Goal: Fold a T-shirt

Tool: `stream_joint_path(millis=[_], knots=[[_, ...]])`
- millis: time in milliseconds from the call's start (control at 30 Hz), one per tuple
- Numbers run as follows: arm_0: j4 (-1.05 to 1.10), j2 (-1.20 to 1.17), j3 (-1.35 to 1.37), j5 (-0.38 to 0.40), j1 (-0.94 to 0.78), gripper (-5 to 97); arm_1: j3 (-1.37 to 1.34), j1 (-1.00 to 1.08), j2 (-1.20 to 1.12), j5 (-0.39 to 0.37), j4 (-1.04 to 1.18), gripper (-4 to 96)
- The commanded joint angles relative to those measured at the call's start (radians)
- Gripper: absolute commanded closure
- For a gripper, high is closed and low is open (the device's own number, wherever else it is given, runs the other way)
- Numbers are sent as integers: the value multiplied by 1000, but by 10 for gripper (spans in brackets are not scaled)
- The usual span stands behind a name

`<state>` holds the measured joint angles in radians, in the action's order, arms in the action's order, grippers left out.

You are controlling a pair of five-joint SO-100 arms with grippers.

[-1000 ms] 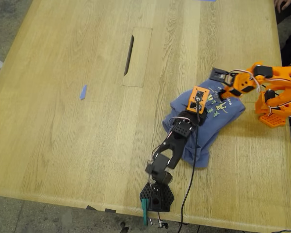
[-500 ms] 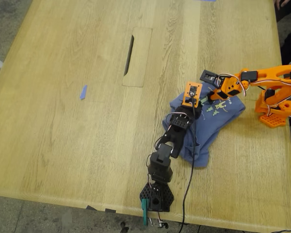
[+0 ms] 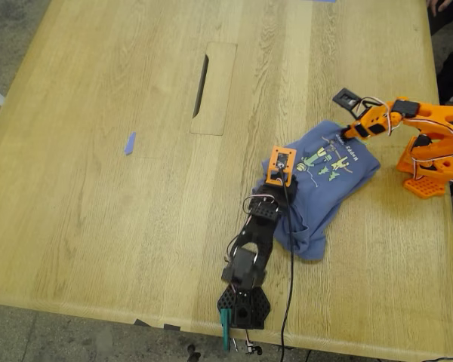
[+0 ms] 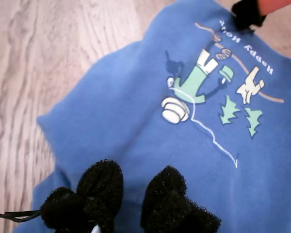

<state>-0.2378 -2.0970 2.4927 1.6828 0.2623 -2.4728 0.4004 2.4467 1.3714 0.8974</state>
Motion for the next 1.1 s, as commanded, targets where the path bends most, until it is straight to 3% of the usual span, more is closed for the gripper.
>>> stream_joint_path(millis=[0,267,400,667,867,1067], knots=[[-78,-57,-187,11,14,783,140,-28,20,6,75,913],[-135,316,-738,11,212,783,410,-259,-170,-2,120,913],[-112,463,-847,14,249,783,370,-351,-235,-12,29,913],[61,460,-592,17,160,783,66,-278,-199,-9,-201,913],[143,301,-308,17,43,783,-75,-164,-100,-6,-232,913],[150,186,-199,17,-58,780,-144,-52,-5,-6,-207,913]])
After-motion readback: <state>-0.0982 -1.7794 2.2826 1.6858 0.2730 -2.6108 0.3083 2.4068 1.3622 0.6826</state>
